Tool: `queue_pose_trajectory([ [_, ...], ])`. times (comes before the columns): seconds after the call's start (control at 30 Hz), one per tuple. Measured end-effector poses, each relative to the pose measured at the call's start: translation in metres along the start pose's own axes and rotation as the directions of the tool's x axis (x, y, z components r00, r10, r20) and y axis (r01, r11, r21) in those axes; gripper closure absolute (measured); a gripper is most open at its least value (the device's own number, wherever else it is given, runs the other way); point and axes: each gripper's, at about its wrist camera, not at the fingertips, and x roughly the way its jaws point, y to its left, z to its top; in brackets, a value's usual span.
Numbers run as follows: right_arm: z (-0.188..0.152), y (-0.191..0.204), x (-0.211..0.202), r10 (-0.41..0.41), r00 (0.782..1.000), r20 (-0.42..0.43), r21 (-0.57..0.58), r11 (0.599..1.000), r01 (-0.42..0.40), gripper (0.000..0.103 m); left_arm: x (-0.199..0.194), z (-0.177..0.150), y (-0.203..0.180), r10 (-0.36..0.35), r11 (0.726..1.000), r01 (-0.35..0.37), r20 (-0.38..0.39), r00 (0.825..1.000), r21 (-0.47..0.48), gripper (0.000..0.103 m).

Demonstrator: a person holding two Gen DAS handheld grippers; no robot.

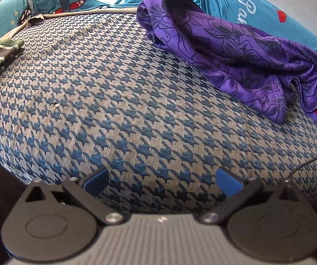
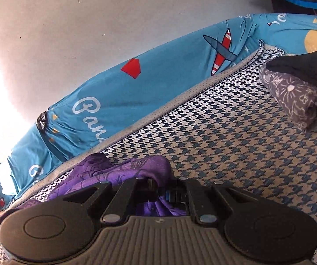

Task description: Fold clothes

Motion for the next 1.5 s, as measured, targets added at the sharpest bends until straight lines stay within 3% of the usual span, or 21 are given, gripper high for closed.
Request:
queue_pose_trajectory([
  [0.23, 0.002, -0.006, 0.001, 0.002, 1.000, -0.023, 0.035, 0.999, -0.001, 0.089, 0.003, 0.011, 0.002, -0.007, 1.000, 0.008, 0.013, 1.000, -0.002, 0.000],
  [0.4, 0.003, -0.015, -0.014, 0.008, 1.000, 0.002, 0.075, 0.997, -0.008, 0.069, 0.009, 0.023, 0.003, -0.012, 1.000, 0.012, 0.019, 1.000, -0.009, 0.000],
  [0.6, 0.007, -0.030, -0.017, -0.027, 1.000, -0.015, 0.097, 0.995, 0.028, 0.068, 0.016, 0.039, 0.005, -0.017, 1.000, 0.017, 0.028, 0.999, -0.014, 0.000],
  [0.83, 0.012, -0.039, -0.034, -0.009, 0.998, 0.056, 0.095, 0.995, 0.004, 0.063, 0.033, 0.072, -0.002, -0.036, 0.999, 0.036, 0.042, 0.998, -0.004, 0.000],
  [1.17, -0.013, -0.005, -0.027, 0.161, 0.983, -0.085, -0.073, 0.983, -0.167, 0.063, 0.065, 0.119, -0.009, -0.022, 0.999, 0.021, 0.045, 0.999, 0.026, 0.000],
  [1.33, -0.029, 0.005, -0.022, 0.201, 0.964, -0.175, -0.086, 0.972, -0.219, 0.063, 0.077, 0.137, -0.009, -0.023, 1.000, 0.022, 0.049, 0.999, 0.019, 0.000],
  [1.5, -0.051, 0.016, -0.011, 0.248, 0.925, -0.289, -0.090, 0.954, -0.284, 0.063, 0.090, 0.148, -0.009, -0.024, 1.000, 0.024, 0.057, 0.998, -0.013, 0.000],
])
